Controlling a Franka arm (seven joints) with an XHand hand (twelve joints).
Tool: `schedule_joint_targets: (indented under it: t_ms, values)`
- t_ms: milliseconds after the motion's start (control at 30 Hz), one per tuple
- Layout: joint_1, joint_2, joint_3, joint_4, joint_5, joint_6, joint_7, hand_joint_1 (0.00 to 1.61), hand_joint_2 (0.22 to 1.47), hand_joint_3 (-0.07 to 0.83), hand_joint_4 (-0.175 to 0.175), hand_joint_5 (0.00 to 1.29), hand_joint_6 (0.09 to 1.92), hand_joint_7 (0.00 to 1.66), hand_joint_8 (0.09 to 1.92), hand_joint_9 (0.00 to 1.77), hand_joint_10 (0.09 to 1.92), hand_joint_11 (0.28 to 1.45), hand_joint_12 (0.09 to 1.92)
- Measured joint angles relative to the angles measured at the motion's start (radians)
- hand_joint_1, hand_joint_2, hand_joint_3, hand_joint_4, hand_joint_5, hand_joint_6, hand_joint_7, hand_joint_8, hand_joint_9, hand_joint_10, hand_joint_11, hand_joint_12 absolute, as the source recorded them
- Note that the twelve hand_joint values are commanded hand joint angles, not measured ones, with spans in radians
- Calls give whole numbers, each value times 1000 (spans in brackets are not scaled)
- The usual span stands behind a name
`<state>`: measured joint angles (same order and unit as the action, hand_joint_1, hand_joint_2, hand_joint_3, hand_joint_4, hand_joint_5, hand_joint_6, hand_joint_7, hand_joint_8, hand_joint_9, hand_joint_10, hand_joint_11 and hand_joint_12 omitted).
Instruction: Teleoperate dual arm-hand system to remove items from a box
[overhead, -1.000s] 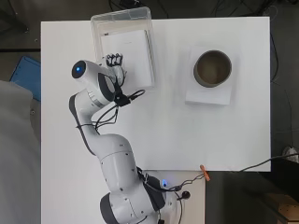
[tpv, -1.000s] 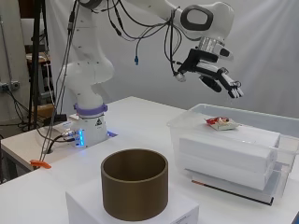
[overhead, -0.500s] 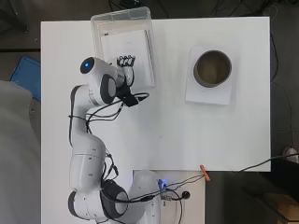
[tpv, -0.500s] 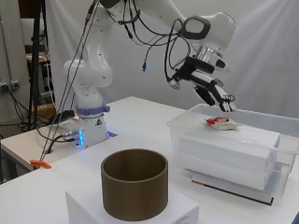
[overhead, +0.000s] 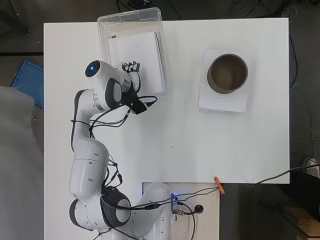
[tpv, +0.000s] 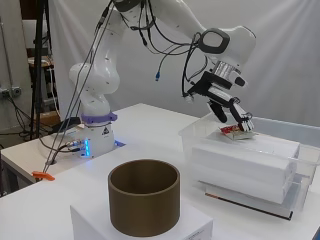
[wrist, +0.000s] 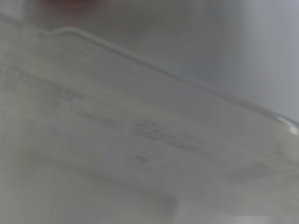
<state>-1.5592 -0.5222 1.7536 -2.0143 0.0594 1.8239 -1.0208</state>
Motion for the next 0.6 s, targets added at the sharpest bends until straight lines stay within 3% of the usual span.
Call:
schedule_joint_targets:
  t_ms: [33,67,133,300,567,600]
  values:
    - [-2,-1,2,1,3,-1,-2,772,1025,-23,117,754,585,652,1216,872,1229,809,1143]
    - [-7,-2,3,2,12,-5,-8,900,1063,-15,146,877,771,747,1568,1001,1567,887,1507]
    - [-23,-1,-4,5,68,-19,-64,1000,1097,-4,169,964,940,839,1855,1115,1840,960,1816]
    - [-24,6,-36,1,183,-32,-362,997,1146,5,175,908,1117,888,1920,1157,1920,998,1918]
    - [270,-52,-445,-14,314,46,-381,954,1191,0,175,829,1209,902,1884,1178,1920,953,1906]
    - [290,-59,-494,-12,324,50,-392,1044,1201,1,49,809,1233,867,1690,1137,1853,901,1866]
